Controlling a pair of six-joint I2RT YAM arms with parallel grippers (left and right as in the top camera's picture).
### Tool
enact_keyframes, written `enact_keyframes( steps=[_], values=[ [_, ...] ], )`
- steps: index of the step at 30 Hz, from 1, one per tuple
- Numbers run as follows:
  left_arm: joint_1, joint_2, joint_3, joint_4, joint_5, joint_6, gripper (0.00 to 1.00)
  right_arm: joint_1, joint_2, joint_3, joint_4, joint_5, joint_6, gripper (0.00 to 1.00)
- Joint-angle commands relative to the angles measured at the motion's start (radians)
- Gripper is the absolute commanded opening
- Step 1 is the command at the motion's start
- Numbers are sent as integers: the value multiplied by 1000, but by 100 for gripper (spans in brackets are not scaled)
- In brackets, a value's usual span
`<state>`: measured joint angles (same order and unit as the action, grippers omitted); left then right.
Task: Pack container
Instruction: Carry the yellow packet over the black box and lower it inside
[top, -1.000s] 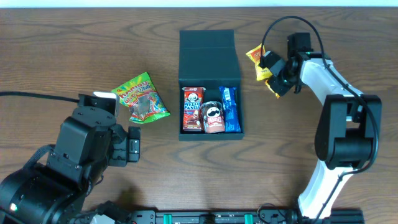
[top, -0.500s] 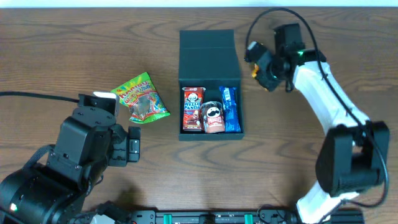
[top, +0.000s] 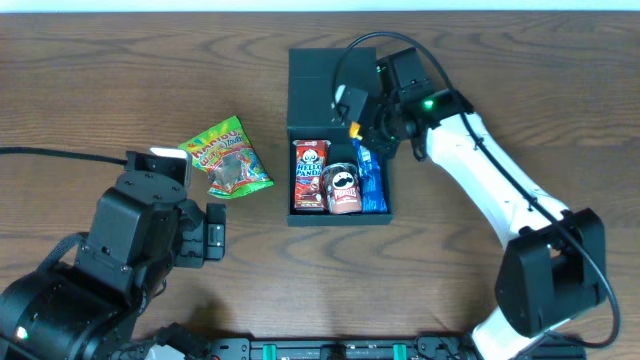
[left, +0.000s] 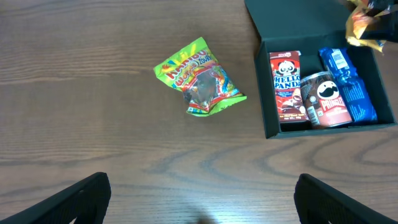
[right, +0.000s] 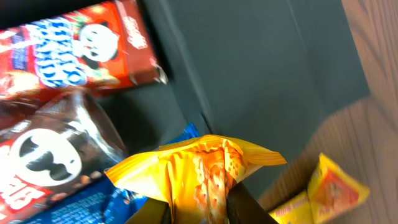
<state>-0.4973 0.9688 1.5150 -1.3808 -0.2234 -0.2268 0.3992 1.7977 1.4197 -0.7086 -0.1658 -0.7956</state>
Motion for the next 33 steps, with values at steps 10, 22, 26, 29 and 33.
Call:
enact_keyframes(
  steps=[10, 22, 26, 29, 33],
  values=[
    [7, -4, 0, -3, -4, 21, 95, 13, -19, 2, -17, -172, -196, 12],
    [7, -4, 0, -3, -4, 22, 95, 12, -15, 1, -43, -209, -276, 12],
    [7, -4, 0, -3, -4, 21, 95, 12, -10, 1, -35, -209, -276, 26],
    [7, -4, 0, -3, -4, 21, 95, 12, -10, 1, -32, -209, -275, 38],
    [7, -4, 0, -3, -4, 21, 95, 12, -10, 1, -27, -220, -275, 39]
  ],
)
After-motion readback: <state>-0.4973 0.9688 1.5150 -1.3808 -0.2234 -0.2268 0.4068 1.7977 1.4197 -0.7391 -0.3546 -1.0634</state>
